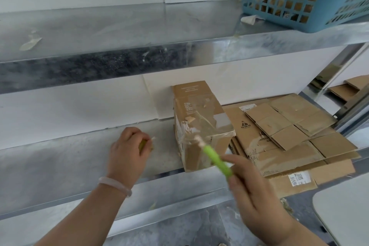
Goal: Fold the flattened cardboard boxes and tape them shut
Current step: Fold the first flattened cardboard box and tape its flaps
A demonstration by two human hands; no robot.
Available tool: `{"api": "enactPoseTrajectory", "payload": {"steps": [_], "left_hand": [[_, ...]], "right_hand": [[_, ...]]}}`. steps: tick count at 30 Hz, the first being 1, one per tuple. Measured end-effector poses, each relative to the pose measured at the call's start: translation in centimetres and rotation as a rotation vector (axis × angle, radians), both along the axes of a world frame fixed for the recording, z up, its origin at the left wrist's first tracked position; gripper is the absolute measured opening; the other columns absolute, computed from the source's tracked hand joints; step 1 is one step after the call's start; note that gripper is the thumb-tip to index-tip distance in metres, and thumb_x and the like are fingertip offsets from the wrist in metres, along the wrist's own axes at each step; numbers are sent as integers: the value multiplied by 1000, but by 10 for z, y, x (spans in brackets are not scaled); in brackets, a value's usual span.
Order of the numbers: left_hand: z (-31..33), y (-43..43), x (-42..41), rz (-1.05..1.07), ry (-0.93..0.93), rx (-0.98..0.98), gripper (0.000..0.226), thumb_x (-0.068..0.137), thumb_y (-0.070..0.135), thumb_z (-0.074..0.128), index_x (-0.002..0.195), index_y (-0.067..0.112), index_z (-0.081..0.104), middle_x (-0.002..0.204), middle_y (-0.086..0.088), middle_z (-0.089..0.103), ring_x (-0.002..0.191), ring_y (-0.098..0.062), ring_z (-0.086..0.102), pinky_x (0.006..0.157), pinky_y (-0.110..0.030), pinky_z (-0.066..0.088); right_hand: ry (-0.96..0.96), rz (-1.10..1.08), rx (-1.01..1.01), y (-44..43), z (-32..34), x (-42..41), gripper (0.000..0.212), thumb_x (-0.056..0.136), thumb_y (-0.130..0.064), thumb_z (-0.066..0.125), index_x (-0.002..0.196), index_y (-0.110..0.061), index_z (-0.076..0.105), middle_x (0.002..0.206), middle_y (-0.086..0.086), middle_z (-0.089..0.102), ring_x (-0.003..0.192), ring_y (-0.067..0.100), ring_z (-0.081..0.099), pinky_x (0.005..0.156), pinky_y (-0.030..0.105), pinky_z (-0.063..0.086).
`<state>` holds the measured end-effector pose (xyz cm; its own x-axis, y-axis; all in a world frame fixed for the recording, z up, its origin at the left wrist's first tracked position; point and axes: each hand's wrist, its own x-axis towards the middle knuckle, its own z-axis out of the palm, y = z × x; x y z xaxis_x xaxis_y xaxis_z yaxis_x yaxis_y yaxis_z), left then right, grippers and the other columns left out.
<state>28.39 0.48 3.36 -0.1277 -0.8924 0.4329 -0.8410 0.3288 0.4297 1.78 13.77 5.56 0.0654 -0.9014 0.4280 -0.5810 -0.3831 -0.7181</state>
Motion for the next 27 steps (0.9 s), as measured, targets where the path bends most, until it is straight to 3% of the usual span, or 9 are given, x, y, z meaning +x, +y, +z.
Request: {"api": "enactPoseTrajectory", "payload": {"steps": [2, 5, 8, 11, 15, 19, 22, 25, 27], "left_hand": [[-11, -6, 1, 70, -70, -11, 10, 77, 14, 78, 82, 15, 70, 96, -1, 58, 69, -24, 62, 68, -35, 45], [-27, -15, 0, 148, -164, -19, 8, 78, 16, 77, 82, 17, 71, 100, -3, 59, 67, -27, 63, 67, -36, 41], [-44, -19, -2, 210, -215, -1, 7, 78, 14, 77, 80, 18, 72, 102, -5, 61, 72, -30, 64, 71, -39, 39], [-62, -14, -4, 241, -194, 91, 7, 80, 10, 73, 80, 17, 72, 99, -6, 64, 81, -34, 63, 78, -42, 40], [-87, 4, -6, 197, -148, 154, 18, 80, 21, 57, 79, 10, 72, 89, -9, 70, 71, -36, 65, 70, -41, 48], [-92, 5, -2, 175, -94, 250, 16, 83, 22, 66, 79, 10, 76, 95, -8, 73, 85, -34, 68, 83, -46, 52], [-77, 6, -11, 205, 102, 240, 20, 80, 2, 75, 99, 8, 75, 117, -10, 65, 108, -33, 61, 94, -38, 44], [-36, 16, -40, 302, 410, 116, 34, 99, 22, 51, 132, 21, 57, 125, 12, 59, 113, -2, 52, 97, -19, 36], [-12, 25, -77, 160, 722, 127, 42, 99, 36, 41, 140, 28, 45, 129, 22, 57, 118, 6, 49, 101, -15, 36]], "right_hand": [[-178, -168, -117, -2, -8, -20, 39, 94, -23, 41, 130, -38, 46, 76, -14, 53, 51, 10, 44, 46, 26, 40], [-310, -420, 54, -29, -17, -47, 42, 96, -19, 42, 119, -54, 42, 85, -1, 58, 56, 15, 52, 43, 27, 44], [-39, -456, 388, -71, -34, -71, 45, 98, -18, 42, 117, -58, 39, 111, -5, 54, 72, 6, 57, 52, 19, 47], [298, -414, 668, -110, -60, -79, 51, 98, -12, 37, 143, -37, 35, 127, 0, 41, 91, 11, 42, 82, 29, 41], [612, -276, 658, -134, -82, -80, 55, 91, -10, 38, 141, -31, 39, 111, -2, 39, 92, 15, 38, 85, 32, 42], [891, -194, 531, -140, -93, -84, 49, 95, -25, 36, 143, -35, 40, 129, -5, 44, 121, 21, 35, 106, 39, 33], [503, -241, 424, -135, -80, -83, 49, 101, -33, 31, 150, -37, 31, 142, -8, 43, 131, 14, 33, 114, 41, 30], [-328, -212, 225, -113, -53, -71, 46, 102, -33, 32, 147, -42, 38, 141, -16, 49, 132, 1, 42, 112, 36, 38], [-497, -61, 135, -100, -36, -52, 47, 102, -39, 32, 149, -43, 34, 148, -14, 45, 138, 5, 40, 111, 25, 38]]}}
